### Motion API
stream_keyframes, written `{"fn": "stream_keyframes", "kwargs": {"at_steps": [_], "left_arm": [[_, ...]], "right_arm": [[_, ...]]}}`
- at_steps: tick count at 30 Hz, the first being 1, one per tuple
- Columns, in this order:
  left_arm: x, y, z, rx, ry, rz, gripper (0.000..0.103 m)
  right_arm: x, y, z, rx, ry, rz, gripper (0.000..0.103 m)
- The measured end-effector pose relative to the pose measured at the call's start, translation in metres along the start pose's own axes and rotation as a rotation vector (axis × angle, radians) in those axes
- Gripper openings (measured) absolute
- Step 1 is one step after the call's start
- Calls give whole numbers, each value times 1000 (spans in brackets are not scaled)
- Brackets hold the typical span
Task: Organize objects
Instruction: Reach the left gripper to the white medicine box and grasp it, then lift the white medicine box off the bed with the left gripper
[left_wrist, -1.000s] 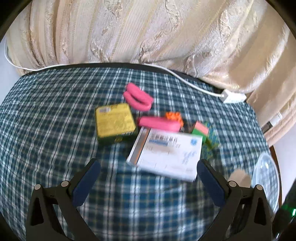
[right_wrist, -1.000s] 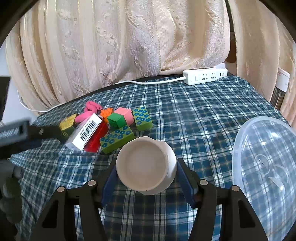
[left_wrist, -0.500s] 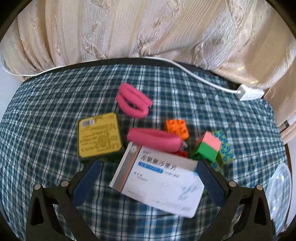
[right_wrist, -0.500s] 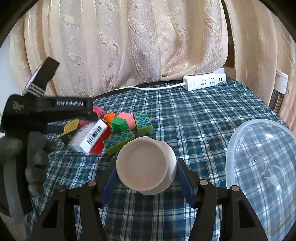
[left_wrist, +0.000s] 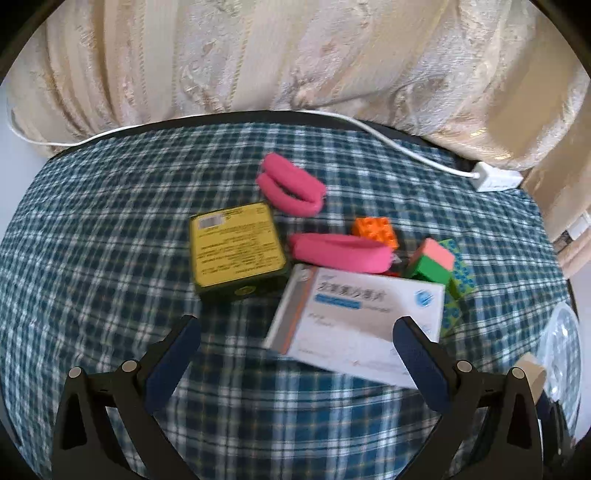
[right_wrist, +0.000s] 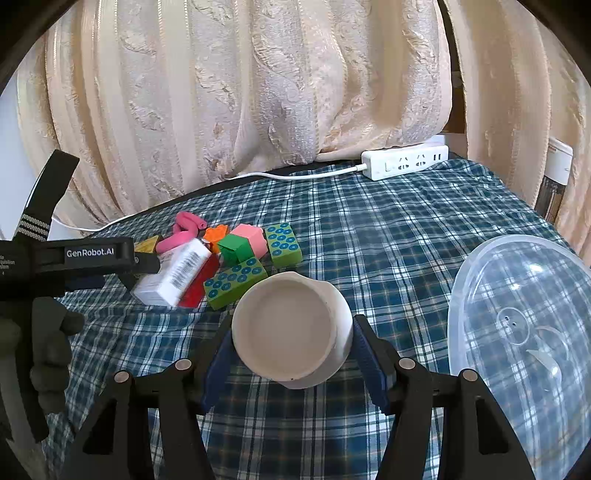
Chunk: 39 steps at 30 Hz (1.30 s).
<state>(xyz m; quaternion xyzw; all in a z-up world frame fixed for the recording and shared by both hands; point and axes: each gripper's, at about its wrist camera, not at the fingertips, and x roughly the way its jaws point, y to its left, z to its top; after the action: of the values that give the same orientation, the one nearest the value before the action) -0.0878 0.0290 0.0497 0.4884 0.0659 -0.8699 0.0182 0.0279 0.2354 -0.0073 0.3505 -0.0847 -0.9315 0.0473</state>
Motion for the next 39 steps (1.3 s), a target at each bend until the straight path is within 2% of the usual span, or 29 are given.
{"fn": "stream_keyframes", "kwargs": {"at_steps": [4, 10, 14, 19, 24, 33, 39], "left_arm": [[-1, -12, 6, 39, -39, -49, 103], [4, -14, 19, 40, -47, -80, 103], [8, -22, 30, 28, -50, -63, 103], [25, -30, 31, 24, 0, 7, 103], [33, -25, 20, 33, 49, 58, 103], [13, 7, -23, 82, 59, 120, 103], [0, 30, -43, 38, 63, 107, 103]], "right_arm": [[0, -1, 0, 3, 1, -1, 64], [1, 1, 0, -7, 2, 3, 64], [1, 3, 0, -14, 2, 4, 64], [0, 4, 0, -14, 2, 7, 64], [-1, 5, -1, -19, 1, 14, 64], [-2, 4, -2, -19, 0, 22, 64], [0, 7, -4, -27, 10, 23, 64]]}}
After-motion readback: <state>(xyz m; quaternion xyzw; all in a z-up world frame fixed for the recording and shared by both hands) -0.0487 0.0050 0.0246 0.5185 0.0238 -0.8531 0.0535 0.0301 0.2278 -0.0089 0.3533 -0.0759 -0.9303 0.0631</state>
